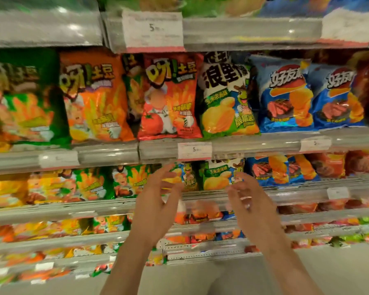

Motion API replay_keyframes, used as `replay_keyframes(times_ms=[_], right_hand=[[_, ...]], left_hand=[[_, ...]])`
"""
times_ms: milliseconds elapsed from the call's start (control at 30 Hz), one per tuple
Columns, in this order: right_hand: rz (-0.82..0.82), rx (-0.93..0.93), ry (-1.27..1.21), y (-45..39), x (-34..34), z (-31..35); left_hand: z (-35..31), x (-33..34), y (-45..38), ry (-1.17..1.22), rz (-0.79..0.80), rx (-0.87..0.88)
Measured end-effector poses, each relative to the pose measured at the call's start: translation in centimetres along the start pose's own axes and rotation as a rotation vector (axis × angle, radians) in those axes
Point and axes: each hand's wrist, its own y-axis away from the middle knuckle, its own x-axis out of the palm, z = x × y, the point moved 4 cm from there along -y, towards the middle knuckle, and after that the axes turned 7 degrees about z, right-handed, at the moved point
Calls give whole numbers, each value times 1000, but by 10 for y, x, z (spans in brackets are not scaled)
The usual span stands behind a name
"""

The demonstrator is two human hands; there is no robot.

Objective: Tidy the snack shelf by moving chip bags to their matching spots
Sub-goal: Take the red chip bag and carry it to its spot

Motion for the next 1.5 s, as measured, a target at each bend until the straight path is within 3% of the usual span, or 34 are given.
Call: replay_keyframes(times_ms=[267,500,667,800,1133,1500], right_hand=[[-1,-230,96,-53,1,76],[10,-350,266,-118,-1,124],[53,-351,296,-141,12,139],[97,-300,204,-151,23,142],[16,-339,-111,-154,2,143],[121,-333,-395,-97,0,118]], left_hand=[[-39,-62,-38,-116,-184,108],[-67,-62,-106,-348,-251,188],[-53,-51,-138,-296,-209,59],[-45,-50,-146,-239,-164,-2],[-72,-58,-141,-198,-306,175],[-65,-44,-69,68,-246,61]])
